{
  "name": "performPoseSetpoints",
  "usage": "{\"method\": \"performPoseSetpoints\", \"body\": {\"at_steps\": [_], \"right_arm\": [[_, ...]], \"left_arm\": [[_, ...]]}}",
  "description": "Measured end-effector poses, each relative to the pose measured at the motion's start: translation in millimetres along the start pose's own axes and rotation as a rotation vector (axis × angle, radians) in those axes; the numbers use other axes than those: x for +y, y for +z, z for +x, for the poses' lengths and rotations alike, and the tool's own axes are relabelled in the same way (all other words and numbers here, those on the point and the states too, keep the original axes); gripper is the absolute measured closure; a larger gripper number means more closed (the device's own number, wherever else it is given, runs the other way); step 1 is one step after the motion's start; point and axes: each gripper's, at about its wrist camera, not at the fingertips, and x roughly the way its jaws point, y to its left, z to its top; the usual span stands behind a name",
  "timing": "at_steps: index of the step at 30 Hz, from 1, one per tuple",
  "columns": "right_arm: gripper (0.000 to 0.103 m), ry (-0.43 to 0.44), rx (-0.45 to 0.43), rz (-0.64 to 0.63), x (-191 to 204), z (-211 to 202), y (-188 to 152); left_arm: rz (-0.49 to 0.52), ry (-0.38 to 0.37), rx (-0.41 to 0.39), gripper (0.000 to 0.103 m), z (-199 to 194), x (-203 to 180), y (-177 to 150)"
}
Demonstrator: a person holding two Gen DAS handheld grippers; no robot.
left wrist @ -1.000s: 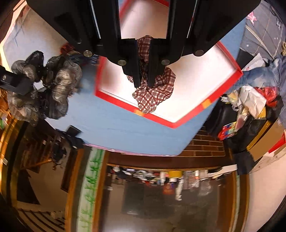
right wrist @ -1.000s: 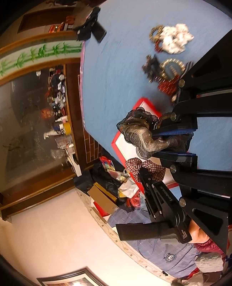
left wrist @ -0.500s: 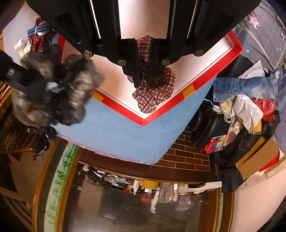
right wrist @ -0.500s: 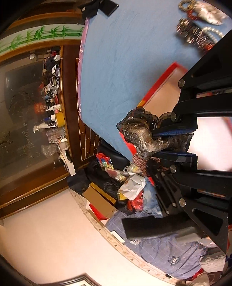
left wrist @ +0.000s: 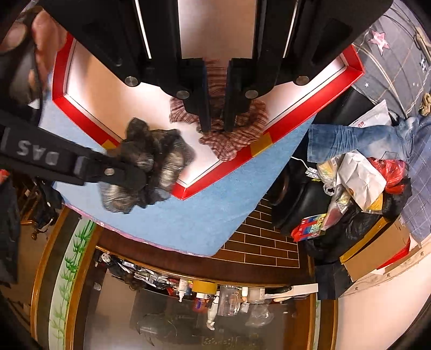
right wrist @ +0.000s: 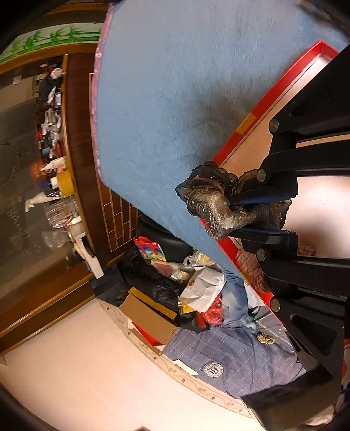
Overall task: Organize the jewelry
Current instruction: 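Carry both scrunchies over the red box and open both grippers to drop them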
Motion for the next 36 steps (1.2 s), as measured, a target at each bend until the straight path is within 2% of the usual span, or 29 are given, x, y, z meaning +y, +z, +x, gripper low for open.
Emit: {"method": "performPoseSetpoints", "body": {"at_steps": [2,3,4,5,6,7,8,10,11,19,22,26,29,31,33,36], "right_arm": [[0.082,-0.006,0.012,-0.002,-0.5,7.7,-1.2],[0.081,-0.012,0.016,-0.003,-0.7,11.1,-1.4],[0.079,-0.015,0.019,-0.003,-1.1,11.8,-2.5],[0.077,-0.025,0.019,0.001,-3.0,13.0,-3.7],[0.073,-0.035,0.023,0.004,-5.2,13.6,-4.5],[0.063,-0.039,0.026,0.008,-7.1,12.5,-4.8],[0.058,-0.04,0.025,0.012,-8.7,11.5,-4.9],[0.031,-0.055,0.019,0.018,-13.3,6.7,-5.5],[0.028,-0.063,-0.001,0.022,-16.5,1.1,-6.4],[0.028,-0.158,-0.004,-0.022,-23.9,-8.5,-23.8],[0.026,-0.161,-0.019,-0.031,-26.5,-18.5,-26.9],[0.026,-0.17,0.013,-0.017,-34.0,-26.0,-35.6],[0.026,-0.143,0.025,-0.014,-34.9,-36.7,-44.9],[0.026,-0.143,0.043,-0.03,-33.0,-43.2,-54.7],[0.026,-0.133,0.038,-0.034,-30.2,-50.9,-61.4],[0.026,-0.139,0.002,-0.046,-27.0,-64.0,-65.0]], "left_arm": [[0.016,-0.004,0.009,0.093,1.9,-3.6,-0.9],[0.019,0.0,0.011,0.087,2.4,-4.6,-0.8],[0.018,0.004,0.009,0.07,1.9,-4.9,-1.4],[0.012,0.009,0.0,0.059,0.3,-4.4,-1.4],[0.003,0.01,-0.016,0.045,-2.4,-3.2,-1.0],[-0.003,0.012,-0.028,0.041,-4.4,-2.3,-0.9],[-0.007,0.013,-0.033,0.04,-4.8,-1.6,-0.8],[-0.008,0.014,-0.021,0.04,-2.2,-1.2,-0.9],[-0.005,0.02,-0.016,0.04,-0.9,-1.5,-1.3],[0.006,0.07,-0.012,0.04,-3.9,-3.6,-7.6],[0.017,0.104,0.004,0.04,-5.2,-6.6,-13.7],[0.04,0.131,0.024,0.04,-15.4,-13.9,-29.3],[0.046,0.152,0.004,0.04,-28.4,-17.2,-41.2],[0.073,0.185,0.031,0.039,-28.2,-20.7,-54.6],[0.083,0.164,0.027,0.039,-30.4,-21.6,-64.1],[0.048,0.115,0.002,0.039,-40.4,-16.6,-68.6]]}}
